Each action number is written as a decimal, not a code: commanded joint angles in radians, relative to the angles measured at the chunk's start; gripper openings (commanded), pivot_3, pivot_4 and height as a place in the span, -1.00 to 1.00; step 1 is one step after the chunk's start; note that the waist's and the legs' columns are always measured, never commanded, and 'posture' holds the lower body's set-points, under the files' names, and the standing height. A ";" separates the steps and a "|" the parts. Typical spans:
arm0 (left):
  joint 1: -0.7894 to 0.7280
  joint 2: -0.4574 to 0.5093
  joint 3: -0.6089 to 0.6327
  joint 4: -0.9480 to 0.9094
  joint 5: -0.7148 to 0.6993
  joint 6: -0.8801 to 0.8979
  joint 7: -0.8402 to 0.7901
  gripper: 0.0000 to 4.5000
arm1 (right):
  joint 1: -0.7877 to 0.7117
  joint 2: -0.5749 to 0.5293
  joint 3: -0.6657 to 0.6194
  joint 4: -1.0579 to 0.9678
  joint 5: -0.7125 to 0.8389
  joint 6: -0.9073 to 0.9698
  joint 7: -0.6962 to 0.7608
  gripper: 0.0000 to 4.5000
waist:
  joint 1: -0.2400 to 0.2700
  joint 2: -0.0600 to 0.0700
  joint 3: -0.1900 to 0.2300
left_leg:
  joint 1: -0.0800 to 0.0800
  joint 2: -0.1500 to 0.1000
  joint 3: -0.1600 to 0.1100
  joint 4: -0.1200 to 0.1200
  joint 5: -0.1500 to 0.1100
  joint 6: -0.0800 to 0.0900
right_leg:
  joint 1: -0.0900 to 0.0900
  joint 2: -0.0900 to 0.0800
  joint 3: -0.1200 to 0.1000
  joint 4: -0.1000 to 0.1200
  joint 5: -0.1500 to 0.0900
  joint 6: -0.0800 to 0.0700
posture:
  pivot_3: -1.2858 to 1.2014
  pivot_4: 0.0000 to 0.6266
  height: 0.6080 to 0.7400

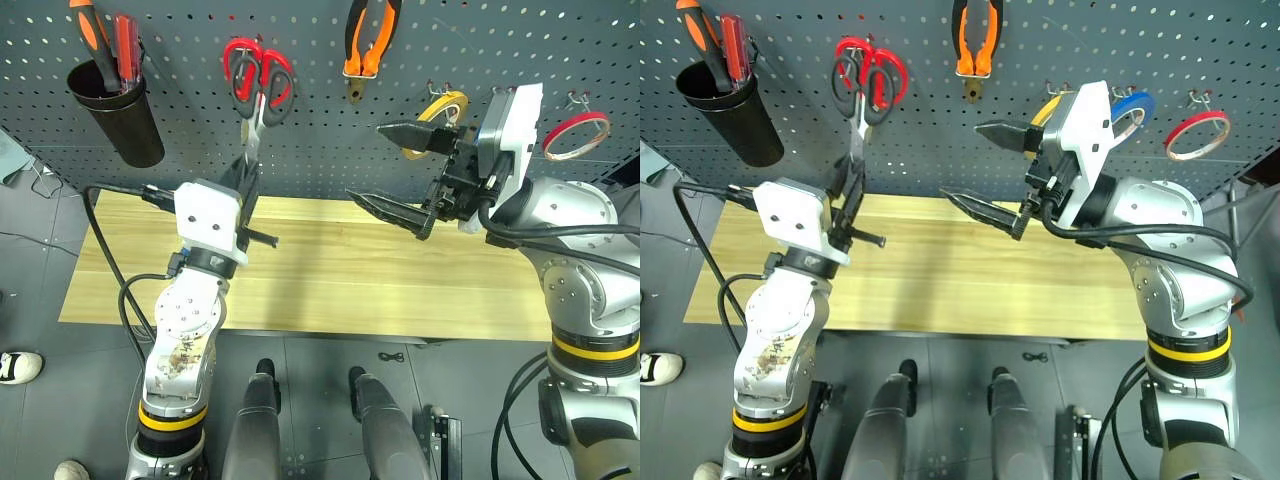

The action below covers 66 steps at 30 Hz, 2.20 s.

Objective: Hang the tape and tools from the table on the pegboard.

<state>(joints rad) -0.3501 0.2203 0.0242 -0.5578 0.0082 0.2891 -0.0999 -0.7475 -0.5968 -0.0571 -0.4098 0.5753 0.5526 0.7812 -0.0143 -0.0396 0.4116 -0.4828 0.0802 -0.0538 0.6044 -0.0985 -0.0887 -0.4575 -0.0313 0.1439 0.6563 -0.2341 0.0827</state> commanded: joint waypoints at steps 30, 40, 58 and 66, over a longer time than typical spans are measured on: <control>-0.123 -0.028 0.000 0.241 0.029 0.000 0.021 -0.97 | -0.074 0.026 0.013 0.060 -0.047 -0.035 -0.032 1.00 | 0.000 0.000 0.000 | 0.000 0.000 0.000 0.000 0.000 0.000 | 0.000 0.000 0.000 0.000 0.001 -0.001 | 0.04 0.21 1.00; -0.160 0.003 0.010 0.353 0.037 -0.067 0.010 0.10 | -0.134 0.081 -0.002 0.078 -0.036 -0.046 -0.092 1.00 | -0.001 0.000 0.000 | 0.000 0.000 -0.001 -0.001 0.000 0.000 | 0.000 0.000 -0.001 0.000 0.003 -0.004 | 0.04 0.20 1.00; 0.017 0.285 0.172 0.605 -0.044 0.041 -0.203 0.98 | -0.004 0.071 0.268 0.064 -0.202 -0.001 -0.037 1.00 | 0.000 0.000 0.000 | 0.001 0.000 0.000 -0.006 0.003 -0.001 | -0.002 0.000 -0.001 0.001 0.000 -0.001 | 0.08 0.22 1.00; -0.321 0.428 0.137 1.289 -0.035 -0.090 -0.369 0.98 | -0.081 0.289 0.372 0.152 -0.278 0.014 -0.138 1.00 | 0.000 -0.001 -0.001 | 0.000 0.000 -0.001 -0.008 0.004 0.000 | -0.004 0.000 -0.003 0.000 0.001 -0.001 | 0.08 0.22 1.00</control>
<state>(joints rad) -0.6459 0.6343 0.1647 0.6547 -0.0262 0.2549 -0.4357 -0.8004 -0.3285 0.3122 -0.2379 0.3107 0.5720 0.6684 -0.0138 -0.0404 0.4109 -0.4830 0.0806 -0.0549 0.5963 -0.0946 -0.0892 -0.4612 -0.0312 0.1411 0.6566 -0.2334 0.0810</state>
